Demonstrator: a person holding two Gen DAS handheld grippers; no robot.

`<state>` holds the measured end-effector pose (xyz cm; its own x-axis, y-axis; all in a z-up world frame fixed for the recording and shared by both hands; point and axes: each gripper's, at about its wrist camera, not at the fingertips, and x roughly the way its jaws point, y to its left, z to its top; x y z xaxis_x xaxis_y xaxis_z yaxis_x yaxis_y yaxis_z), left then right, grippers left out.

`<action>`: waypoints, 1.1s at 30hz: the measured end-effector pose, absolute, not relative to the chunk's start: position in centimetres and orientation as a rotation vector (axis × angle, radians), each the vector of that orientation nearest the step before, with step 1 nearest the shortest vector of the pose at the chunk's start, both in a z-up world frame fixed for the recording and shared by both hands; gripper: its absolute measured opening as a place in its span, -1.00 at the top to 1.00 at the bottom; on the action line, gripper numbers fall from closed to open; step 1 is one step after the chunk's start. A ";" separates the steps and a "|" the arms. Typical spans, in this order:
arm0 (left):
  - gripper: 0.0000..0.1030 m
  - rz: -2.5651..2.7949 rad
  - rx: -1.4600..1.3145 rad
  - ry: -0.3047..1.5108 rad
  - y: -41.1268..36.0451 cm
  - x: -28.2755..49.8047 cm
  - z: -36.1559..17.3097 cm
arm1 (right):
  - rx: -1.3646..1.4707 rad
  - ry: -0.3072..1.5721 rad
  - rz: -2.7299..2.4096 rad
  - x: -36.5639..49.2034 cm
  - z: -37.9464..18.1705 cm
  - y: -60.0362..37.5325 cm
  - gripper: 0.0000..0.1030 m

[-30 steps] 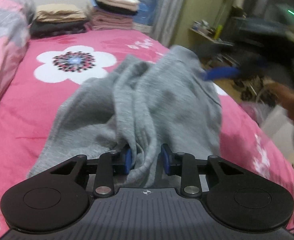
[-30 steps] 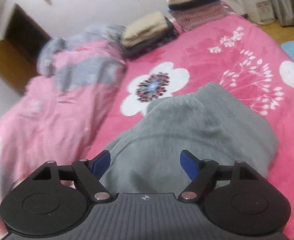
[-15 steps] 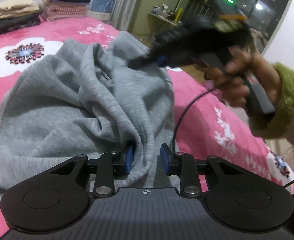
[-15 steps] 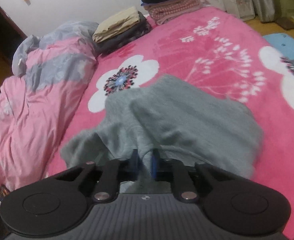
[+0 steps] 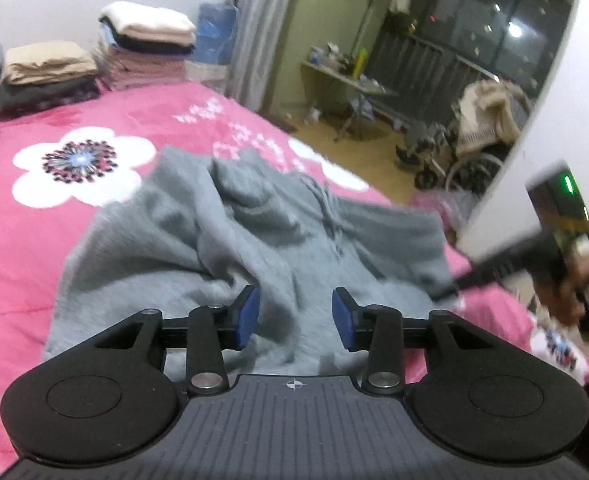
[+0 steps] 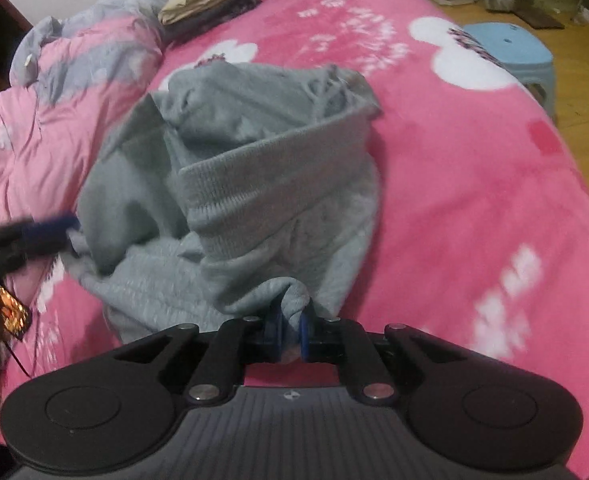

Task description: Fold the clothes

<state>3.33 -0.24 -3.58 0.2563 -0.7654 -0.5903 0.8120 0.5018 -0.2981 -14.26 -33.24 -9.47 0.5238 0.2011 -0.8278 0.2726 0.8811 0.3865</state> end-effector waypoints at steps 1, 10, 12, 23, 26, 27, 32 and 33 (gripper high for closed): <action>0.15 -1.062 0.063 0.753 -0.3 3.5 -3.5 | 0.516 1.032 -0.056 -15.1 -9.5 -33.4 0.85; -0.11 -0.976 0.141 0.772 -3.4 5.9 -4.5 | 0.638 1.025 -0.190 -19.1 -12.1 -36.1 0.87; -0.13 -0.965 0.170 0.778 -4.4 6.7 -4.7 | 0.697 1.007 -0.184 -19.5 -12.4 -36.6 0.86; -0.33 -0.999 0.129 0.775 -7.1 11.3 -3.8 | 0.980 0.842 -0.053 -23.3 -11.3 -38.6 0.10; -0.36 -1.009 0.086 0.790 -7.8 12.3 -3.9 | 1.023 0.809 -0.001 -23.4 -11.1 -39.0 -0.12; -0.37 -1.009 0.078 0.801 -8.1 12.6 -4.1 | 1.039 0.801 0.013 -23.2 -11.2 -39.1 -0.17; -0.37 -0.969 0.175 0.837 -10.8 13.5 -5.7 | 1.122 0.815 0.064 -21.1 -12.6 -39.3 -0.54; -0.37 -0.953 0.218 0.858 -11.7 13.5 -6.4 | 1.138 0.826 0.075 -20.6 -13.1 -39.2 -0.55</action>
